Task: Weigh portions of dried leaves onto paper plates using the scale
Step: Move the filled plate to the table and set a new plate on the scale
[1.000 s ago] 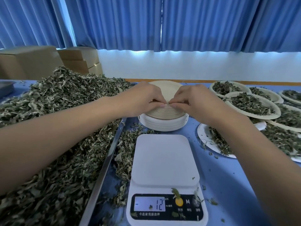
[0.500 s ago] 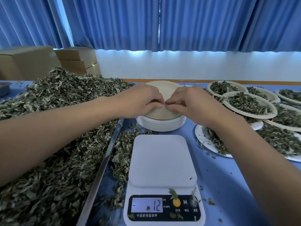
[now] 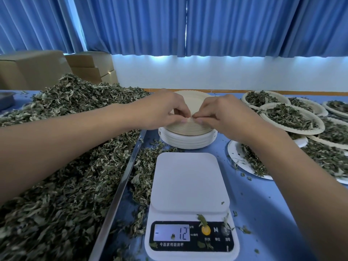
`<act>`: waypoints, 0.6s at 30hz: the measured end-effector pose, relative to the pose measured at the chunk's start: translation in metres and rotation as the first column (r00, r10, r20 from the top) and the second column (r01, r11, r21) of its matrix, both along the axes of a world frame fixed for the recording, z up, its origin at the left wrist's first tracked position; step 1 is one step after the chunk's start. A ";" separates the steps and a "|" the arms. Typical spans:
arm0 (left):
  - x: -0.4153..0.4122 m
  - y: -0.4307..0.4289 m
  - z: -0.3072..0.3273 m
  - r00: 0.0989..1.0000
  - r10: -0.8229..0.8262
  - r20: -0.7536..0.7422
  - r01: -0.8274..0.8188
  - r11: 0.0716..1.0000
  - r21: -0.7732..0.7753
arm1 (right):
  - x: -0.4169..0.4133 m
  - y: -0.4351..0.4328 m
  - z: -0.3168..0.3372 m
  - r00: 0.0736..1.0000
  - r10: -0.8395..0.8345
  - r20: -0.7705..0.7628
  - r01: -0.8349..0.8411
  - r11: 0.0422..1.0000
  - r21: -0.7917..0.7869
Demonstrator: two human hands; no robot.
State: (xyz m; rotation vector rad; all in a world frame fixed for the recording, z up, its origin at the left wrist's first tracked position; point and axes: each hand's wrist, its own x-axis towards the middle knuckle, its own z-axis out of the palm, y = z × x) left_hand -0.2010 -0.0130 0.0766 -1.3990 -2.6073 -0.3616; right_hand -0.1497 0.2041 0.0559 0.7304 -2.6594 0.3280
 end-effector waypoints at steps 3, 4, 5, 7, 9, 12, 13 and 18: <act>0.001 -0.001 -0.001 1.000 -0.007 0.012 0.007 1.000 0.030 | 0.000 0.000 0.001 1.000 -0.015 0.000 0.015 1.000 0.019; 0.000 -0.001 -0.002 1.000 -0.005 0.011 0.005 0.999 0.044 | 0.000 0.000 0.001 1.000 -0.018 -0.006 0.018 1.000 0.021; 0.000 -0.001 -0.003 1.000 -0.003 0.012 0.002 0.999 0.054 | 0.000 0.000 0.001 1.000 -0.024 -0.018 0.024 0.999 0.021; 0.000 0.000 -0.004 1.000 -0.005 0.005 0.004 0.998 0.067 | 0.000 -0.001 0.000 0.997 -0.043 -0.059 0.044 0.999 0.028; 0.000 0.002 -0.004 1.000 -0.007 -0.008 0.007 0.998 0.064 | -0.001 -0.002 0.000 0.995 -0.050 -0.083 0.053 0.998 0.034; -0.001 0.001 -0.004 1.000 -0.009 -0.006 0.010 0.997 0.070 | 0.001 0.000 0.002 0.998 -0.018 -0.059 0.020 0.999 0.034; -0.001 0.001 -0.004 1.000 -0.009 -0.001 0.009 0.997 0.073 | 0.002 0.000 0.004 0.999 -0.006 -0.052 0.008 0.999 0.045; -0.001 0.001 -0.004 1.000 -0.013 0.004 0.013 0.997 0.075 | 0.005 0.001 0.009 0.995 0.034 -0.094 -0.012 0.975 0.224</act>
